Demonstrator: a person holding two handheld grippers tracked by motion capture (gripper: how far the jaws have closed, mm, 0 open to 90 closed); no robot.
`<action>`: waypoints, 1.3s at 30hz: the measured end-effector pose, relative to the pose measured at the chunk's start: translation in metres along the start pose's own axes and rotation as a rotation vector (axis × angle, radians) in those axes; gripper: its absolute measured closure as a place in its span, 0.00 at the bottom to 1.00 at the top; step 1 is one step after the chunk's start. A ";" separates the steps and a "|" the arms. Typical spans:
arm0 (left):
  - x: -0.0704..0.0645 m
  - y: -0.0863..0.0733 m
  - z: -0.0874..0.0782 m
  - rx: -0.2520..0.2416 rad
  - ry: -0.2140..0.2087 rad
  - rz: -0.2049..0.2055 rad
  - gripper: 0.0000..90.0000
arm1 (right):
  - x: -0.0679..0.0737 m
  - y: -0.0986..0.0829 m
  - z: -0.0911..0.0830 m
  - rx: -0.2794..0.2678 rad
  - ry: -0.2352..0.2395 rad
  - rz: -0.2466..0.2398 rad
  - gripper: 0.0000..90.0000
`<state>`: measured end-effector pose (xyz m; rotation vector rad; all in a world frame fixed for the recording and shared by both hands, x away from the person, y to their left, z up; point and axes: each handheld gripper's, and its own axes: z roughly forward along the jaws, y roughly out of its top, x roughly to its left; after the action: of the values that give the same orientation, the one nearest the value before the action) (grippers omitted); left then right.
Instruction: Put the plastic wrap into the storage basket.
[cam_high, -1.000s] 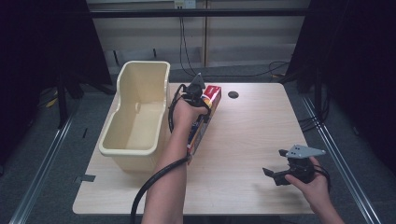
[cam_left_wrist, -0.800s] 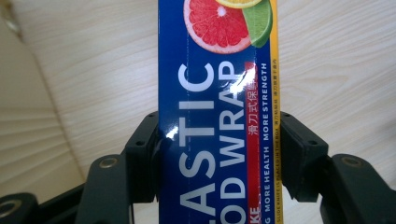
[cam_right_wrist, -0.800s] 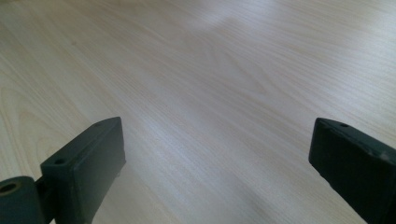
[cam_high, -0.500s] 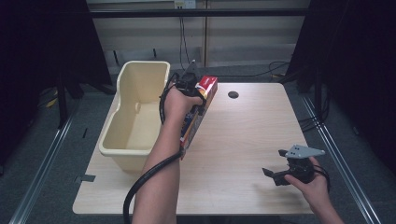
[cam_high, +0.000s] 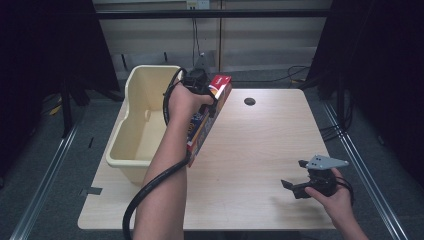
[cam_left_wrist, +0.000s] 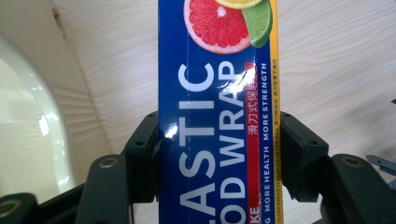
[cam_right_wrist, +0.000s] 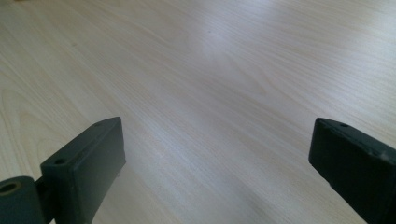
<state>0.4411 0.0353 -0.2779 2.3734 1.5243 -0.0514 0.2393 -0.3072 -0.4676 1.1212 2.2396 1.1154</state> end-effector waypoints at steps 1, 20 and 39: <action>0.001 0.000 -0.002 -0.002 0.002 0.014 0.46 | 0.000 0.000 0.000 0.003 -0.004 0.001 0.04; 0.013 -0.006 -0.035 0.000 0.013 -0.025 0.46 | 0.001 0.000 0.000 0.007 -0.001 0.004 0.04; 0.029 -0.017 -0.062 -0.020 0.034 -0.075 0.46 | 0.002 0.001 0.001 0.009 0.004 0.000 0.04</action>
<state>0.4295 0.0853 -0.2293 2.3126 1.6221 -0.0134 0.2390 -0.3055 -0.4676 1.1236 2.2500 1.1095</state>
